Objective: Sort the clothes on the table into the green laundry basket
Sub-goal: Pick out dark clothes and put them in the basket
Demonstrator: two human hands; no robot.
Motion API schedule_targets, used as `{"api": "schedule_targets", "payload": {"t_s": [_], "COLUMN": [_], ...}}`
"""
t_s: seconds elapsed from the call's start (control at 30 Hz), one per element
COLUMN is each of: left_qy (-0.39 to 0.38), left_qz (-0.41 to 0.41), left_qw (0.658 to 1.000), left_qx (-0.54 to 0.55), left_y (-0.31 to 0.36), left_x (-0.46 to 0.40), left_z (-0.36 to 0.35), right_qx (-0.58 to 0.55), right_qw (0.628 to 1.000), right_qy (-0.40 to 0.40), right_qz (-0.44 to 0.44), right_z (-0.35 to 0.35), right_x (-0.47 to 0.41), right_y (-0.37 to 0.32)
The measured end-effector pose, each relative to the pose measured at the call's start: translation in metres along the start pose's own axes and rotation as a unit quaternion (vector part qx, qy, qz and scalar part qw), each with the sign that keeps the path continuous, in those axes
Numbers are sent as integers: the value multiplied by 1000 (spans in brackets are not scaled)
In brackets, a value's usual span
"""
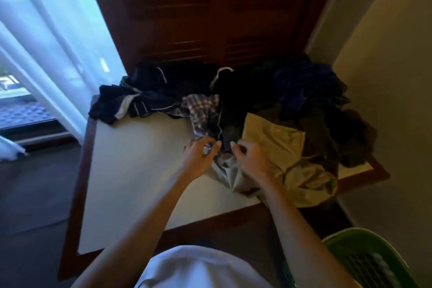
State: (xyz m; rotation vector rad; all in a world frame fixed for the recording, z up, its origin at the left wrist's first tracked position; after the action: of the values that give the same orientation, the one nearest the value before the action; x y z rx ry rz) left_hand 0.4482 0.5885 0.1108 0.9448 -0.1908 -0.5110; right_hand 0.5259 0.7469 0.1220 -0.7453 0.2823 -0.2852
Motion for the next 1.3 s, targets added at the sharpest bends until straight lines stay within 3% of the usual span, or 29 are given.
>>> {"api": "schedule_targets", "payload": {"t_s": [0.3,0.47,0.57,0.67,0.73,0.83,0.9,1.03,1.13,1.17,1.23,1.3], "left_qy": [108,137,145,145,159,196,239,252,152,103,36,58], "left_qz": [95,125,141,159,164,157,164,211,312,351,400,380], "left_qw": [989,982,979,976,973,967,957,942,938,931,914,920], "left_qx": [29,38,40,44,45,37,32,61,22,3,-56,-75], "left_y": [-110,-144,-164,-180,-188,-194,-200,-204,-221,-230,-251,-262], "left_x": [-40,-61,-78,-89,-94,-95,-92,-88,-84,-78,-59,-49], "left_z": [136,169,181,189,192,199,206,216,197,184,162,156], "right_qx": [-3,160,296,310,291,262,229,225,215,180,99,6], "right_qw": [997,981,941,925,929,944,943,892,830,827,853,894], "right_qy": [-68,-68,-134,-215,-223,-141,-127,-311,-498,-526,-510,-448], "right_qz": [34,91,91,39,55,147,207,238,127,87,50,11], "right_z": [-106,-156,-199,-240,-261,-269,-267,-265,-257,-252,-240,-230], "right_x": [-150,-239,-290,-313,-307,-264,-209,-75,-21,-15,-19,-32], "right_y": [-101,-135,-138,-122,-120,-137,-141,-106,-73,-68,-76,-79]}}
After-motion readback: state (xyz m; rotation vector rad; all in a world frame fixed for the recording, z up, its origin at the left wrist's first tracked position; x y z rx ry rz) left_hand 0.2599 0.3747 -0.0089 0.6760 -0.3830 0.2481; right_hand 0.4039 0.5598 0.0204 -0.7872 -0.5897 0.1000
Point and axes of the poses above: each hand's wrist, its own x-axis away from the middle knuckle, its own z-axis out of the back of the hand, y = z × x, the point moved 6 cm from there along -x, towards the middle knuckle, and after that the axes turned 8 degrees about x, right-handed, at the moved point
